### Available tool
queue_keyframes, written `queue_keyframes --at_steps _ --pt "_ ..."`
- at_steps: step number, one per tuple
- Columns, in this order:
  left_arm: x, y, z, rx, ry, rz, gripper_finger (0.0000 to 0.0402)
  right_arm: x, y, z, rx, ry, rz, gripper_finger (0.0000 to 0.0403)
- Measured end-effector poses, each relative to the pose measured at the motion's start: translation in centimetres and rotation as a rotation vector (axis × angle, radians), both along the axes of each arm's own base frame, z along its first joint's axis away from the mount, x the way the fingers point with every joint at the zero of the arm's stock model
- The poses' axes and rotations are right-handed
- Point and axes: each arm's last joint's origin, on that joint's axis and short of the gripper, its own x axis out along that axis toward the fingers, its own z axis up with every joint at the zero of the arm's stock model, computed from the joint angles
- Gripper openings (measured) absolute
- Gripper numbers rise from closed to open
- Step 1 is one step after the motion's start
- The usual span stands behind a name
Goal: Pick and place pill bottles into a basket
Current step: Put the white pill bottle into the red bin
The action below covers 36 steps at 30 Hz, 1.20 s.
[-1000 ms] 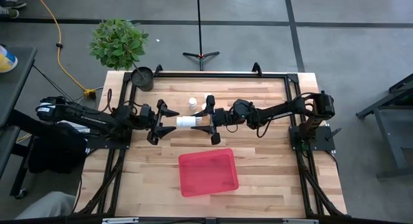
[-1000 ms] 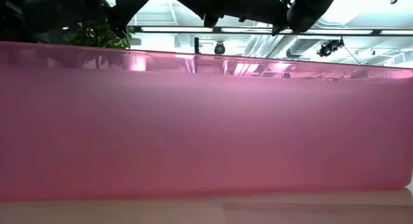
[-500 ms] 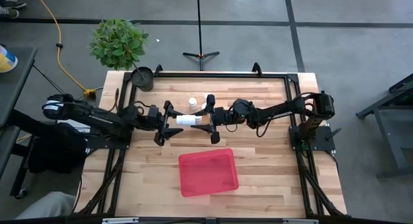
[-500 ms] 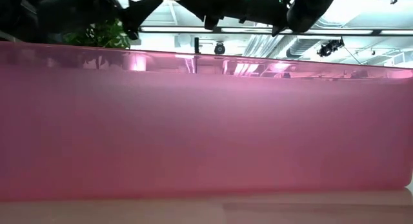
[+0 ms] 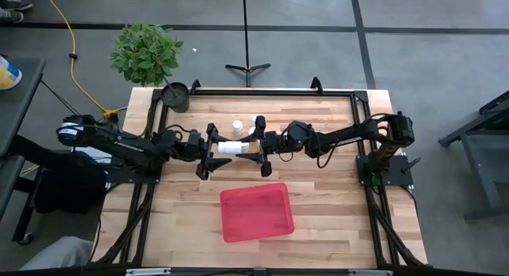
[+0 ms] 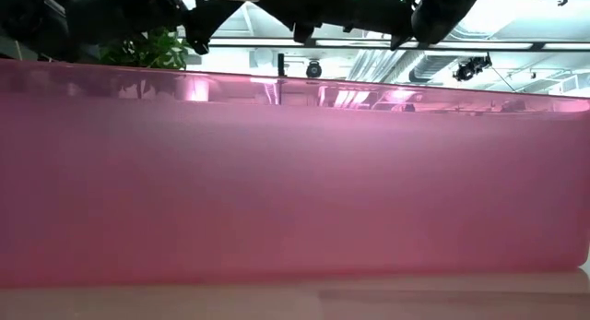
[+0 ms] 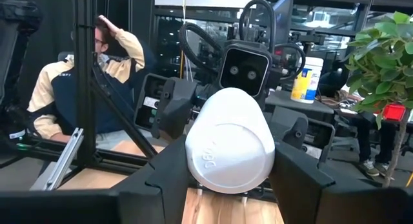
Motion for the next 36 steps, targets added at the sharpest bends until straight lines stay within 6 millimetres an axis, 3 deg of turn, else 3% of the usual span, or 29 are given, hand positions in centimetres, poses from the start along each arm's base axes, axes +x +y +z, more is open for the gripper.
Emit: queue_keyframes --at_steps 36 --pt "-0.26 0.08 0.29 0.064 -0.014 0.047 0.0328 0.14 -0.03 -0.84 0.023 0.094 -0.006 0.0174"
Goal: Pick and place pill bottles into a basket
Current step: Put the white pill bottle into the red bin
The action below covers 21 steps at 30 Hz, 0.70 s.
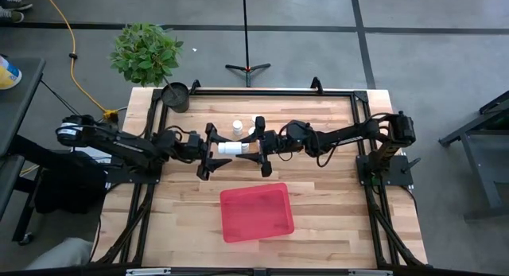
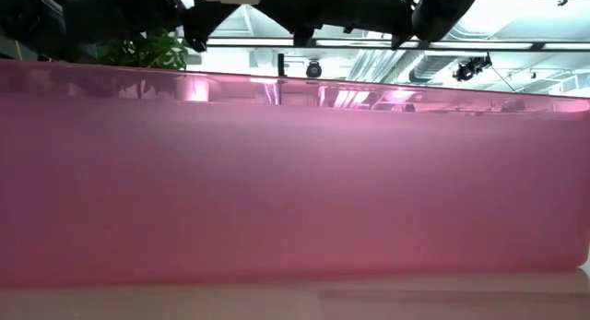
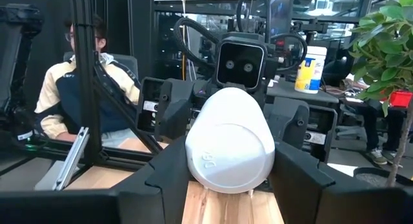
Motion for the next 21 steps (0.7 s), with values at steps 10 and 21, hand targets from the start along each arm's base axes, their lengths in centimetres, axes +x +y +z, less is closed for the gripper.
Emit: queue_keyframes --at_steps 10,21 --pt "0.0 -0.1 0.2 0.014 0.004 -0.031 0.0212 0.0 0.0 -0.6 0.005 0.051 -0.014 0.0174" --pt "0.2 0.0 -0.4 0.008 0.061 -0.018 0.0124 0.0 -0.2 -0.8 0.003 0.057 -0.013 0.0173"
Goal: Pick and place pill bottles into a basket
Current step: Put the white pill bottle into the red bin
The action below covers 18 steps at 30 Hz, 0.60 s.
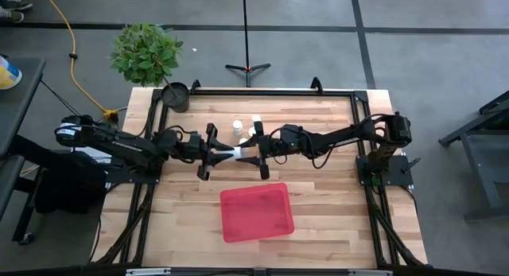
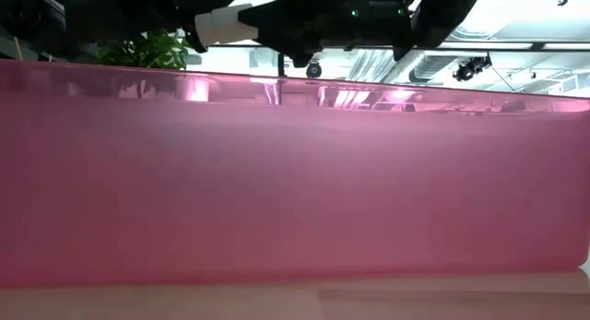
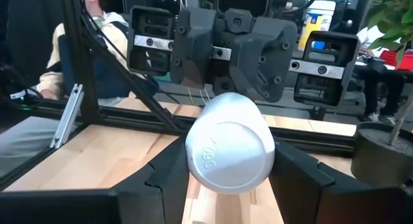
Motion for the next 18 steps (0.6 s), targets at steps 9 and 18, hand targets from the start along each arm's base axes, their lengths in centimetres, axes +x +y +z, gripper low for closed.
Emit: queue_keyframes --at_steps 9,18 --pt "0.11 0.23 -0.47 -0.017 0.045 0.079 0.0218 0.01 0.19 0.23 -0.004 -0.019 -0.004 0.0173" --pt "0.18 0.38 -1.00 -0.024 0.098 0.132 0.0340 -0.02 0.20 0.39 -0.012 -0.026 -0.002 0.0173"
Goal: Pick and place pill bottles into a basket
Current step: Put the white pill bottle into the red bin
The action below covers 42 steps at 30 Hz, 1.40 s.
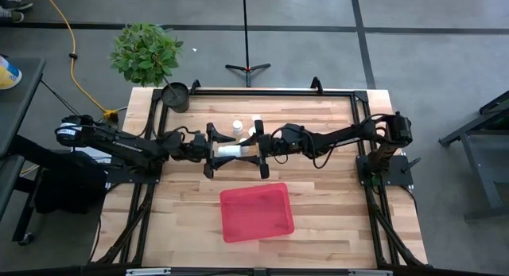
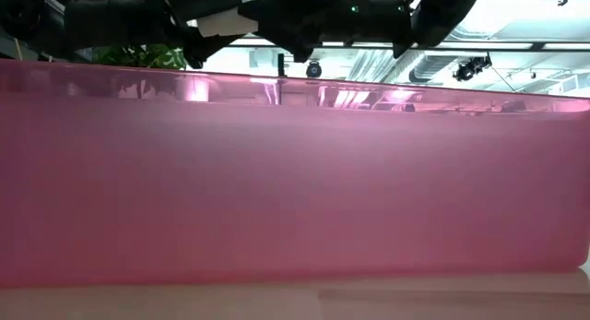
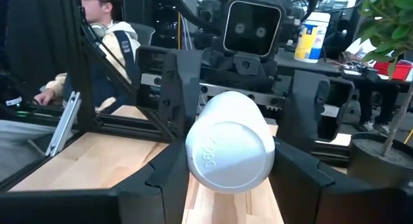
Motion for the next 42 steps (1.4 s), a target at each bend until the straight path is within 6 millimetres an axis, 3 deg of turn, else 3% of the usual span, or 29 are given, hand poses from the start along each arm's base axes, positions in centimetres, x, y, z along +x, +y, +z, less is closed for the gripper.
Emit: queue_keyframes --at_steps 8,20,30,42 --pt "0.0 0.0 0.0 0.006 0.000 0.011 0.0365 -0.2 0.0 0.4 -0.008 0.004 0.000 0.0173" --pt "0.0 0.0 0.1 0.008 -0.007 0.014 0.0333 -1.1 0.0 1.2 -0.022 0.069 -0.011 0.0172" --pt "0.0 0.0 0.0 -0.001 0.001 0.010 0.0332 -1.8 -0.1 2.4 -0.041 0.069 -0.038 0.0172" --pt "0.0 0.0 0.0 -0.001 -0.001 0.004 0.0316 -1.9 -0.1 2.3 -0.050 0.091 -0.040 0.0172"
